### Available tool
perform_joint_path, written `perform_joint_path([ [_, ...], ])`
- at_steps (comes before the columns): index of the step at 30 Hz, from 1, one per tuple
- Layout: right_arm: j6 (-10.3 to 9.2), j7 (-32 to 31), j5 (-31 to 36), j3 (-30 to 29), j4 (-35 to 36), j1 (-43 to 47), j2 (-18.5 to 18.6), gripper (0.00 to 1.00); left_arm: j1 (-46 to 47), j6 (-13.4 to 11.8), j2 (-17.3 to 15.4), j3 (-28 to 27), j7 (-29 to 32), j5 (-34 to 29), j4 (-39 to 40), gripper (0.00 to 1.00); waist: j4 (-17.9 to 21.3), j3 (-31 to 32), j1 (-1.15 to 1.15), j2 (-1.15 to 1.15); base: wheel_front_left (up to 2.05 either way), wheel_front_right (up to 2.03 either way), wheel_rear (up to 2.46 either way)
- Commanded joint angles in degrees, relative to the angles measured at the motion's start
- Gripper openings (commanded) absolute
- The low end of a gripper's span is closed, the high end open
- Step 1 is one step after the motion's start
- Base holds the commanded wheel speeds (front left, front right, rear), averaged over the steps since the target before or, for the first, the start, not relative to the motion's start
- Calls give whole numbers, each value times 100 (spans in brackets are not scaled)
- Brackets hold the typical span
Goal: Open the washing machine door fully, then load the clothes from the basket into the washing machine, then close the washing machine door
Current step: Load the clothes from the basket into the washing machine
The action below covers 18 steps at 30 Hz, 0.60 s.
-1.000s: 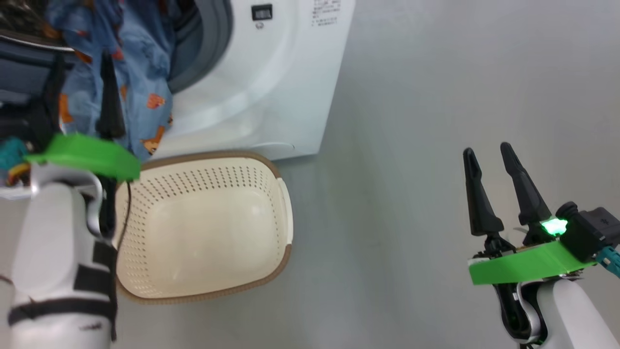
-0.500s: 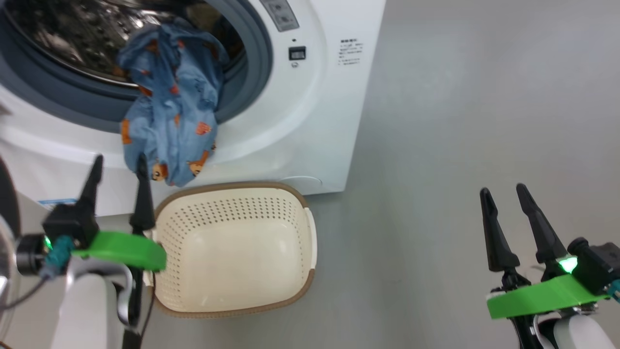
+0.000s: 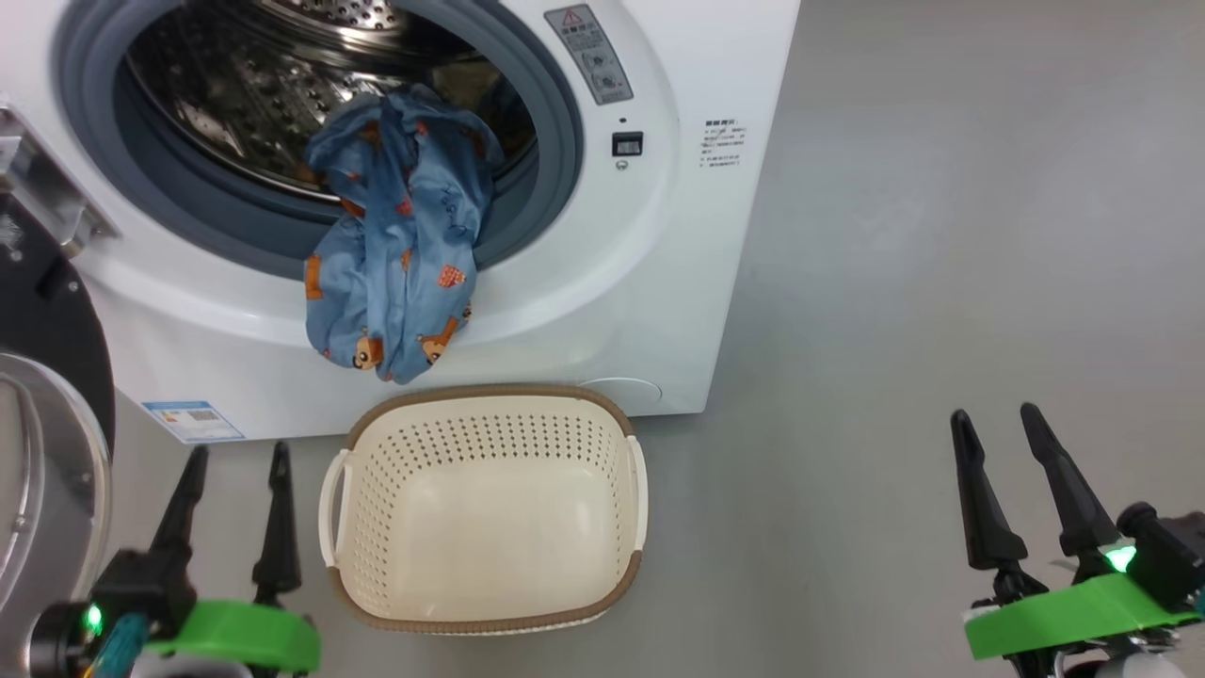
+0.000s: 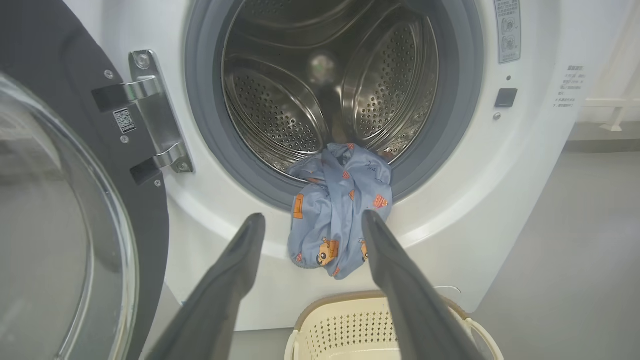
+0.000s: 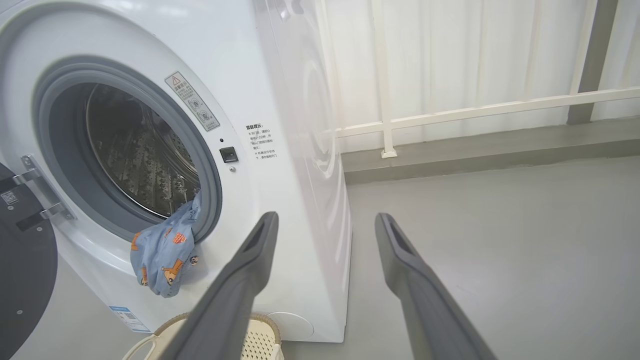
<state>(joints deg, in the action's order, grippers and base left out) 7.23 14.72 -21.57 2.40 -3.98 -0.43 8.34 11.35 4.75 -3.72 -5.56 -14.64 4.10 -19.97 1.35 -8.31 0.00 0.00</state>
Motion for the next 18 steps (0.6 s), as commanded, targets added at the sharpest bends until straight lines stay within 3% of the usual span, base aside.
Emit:
perform_joint_path([
  [1, 25, 28, 4, 63, 150, 52, 108, 100, -77, -2, -41, -238, -36, 69, 254, 100, -30, 43, 0, 0, 0, 0, 0],
  [18, 25, 28, 4, -9, 192, 143, 140, 100, -428, -2, 61, -247, -36, 149, 663, 100, -70, 61, 0, 0, 0, 0, 0],
])
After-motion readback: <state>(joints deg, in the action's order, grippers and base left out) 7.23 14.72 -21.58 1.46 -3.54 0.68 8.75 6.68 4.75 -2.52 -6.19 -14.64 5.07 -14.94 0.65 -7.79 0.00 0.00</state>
